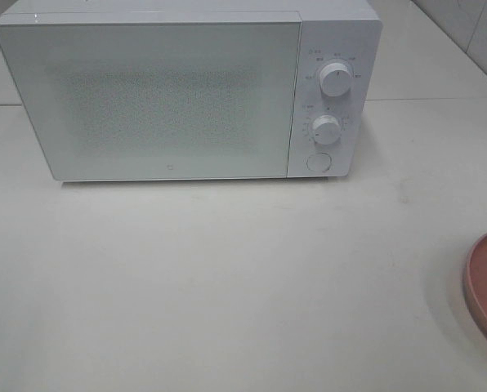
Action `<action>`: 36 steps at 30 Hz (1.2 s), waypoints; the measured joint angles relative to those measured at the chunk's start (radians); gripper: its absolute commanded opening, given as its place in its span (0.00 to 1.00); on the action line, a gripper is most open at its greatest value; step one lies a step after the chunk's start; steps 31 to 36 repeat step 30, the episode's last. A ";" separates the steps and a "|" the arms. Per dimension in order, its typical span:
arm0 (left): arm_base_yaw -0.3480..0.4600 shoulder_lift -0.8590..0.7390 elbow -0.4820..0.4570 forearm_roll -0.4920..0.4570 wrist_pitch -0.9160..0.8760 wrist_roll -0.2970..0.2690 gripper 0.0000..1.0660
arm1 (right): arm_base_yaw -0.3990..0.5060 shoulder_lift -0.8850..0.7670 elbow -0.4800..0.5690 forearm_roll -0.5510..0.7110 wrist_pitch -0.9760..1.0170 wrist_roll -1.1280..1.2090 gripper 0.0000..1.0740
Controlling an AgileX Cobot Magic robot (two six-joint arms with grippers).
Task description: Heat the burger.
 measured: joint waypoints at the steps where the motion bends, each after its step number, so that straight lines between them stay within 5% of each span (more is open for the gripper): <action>1: 0.000 0.000 0.000 0.000 0.000 0.000 0.93 | 0.000 0.000 0.000 0.000 0.000 0.000 0.71; 36: 0.000 -0.037 0.000 0.000 0.000 0.001 0.92 | 0.000 0.000 0.000 0.000 0.000 0.000 0.71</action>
